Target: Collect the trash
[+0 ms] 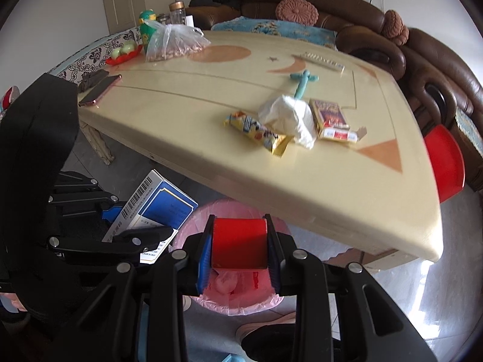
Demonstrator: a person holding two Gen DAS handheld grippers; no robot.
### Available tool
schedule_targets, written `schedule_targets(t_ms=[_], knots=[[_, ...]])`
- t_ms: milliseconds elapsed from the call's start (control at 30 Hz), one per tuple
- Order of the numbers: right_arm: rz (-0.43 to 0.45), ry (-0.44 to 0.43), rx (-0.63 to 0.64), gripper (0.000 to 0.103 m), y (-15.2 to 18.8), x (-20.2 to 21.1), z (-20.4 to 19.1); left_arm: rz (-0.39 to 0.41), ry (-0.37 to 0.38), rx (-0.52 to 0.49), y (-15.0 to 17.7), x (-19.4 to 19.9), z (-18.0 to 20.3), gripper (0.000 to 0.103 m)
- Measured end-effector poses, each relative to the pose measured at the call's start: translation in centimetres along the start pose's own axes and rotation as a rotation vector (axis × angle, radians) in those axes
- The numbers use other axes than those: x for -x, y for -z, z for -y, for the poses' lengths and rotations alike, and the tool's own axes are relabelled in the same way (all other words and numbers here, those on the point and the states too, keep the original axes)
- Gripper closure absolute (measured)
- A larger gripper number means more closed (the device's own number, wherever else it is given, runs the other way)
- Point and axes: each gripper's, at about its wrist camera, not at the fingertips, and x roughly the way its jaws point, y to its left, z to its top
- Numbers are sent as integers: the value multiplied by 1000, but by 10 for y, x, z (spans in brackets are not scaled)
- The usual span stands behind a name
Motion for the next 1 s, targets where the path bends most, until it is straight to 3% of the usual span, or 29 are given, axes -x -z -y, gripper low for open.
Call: schedule_targets(t_ms=[333, 667, 867, 1000], knots=[[-91, -28, -56, 73, 22, -54, 12, -69, 57, 1, 4, -48, -6, 80], [-203, -90, -161, 73, 48, -116, 27, -171, 119, 65, 2, -108, -24, 80], [-282, -100, -187, 73, 63, -161, 39, -216, 118, 81, 5, -138, -25, 80], [-350, -113, -166, 73, 72, -201, 38, -260, 79, 81, 9, -162, -28, 80]])
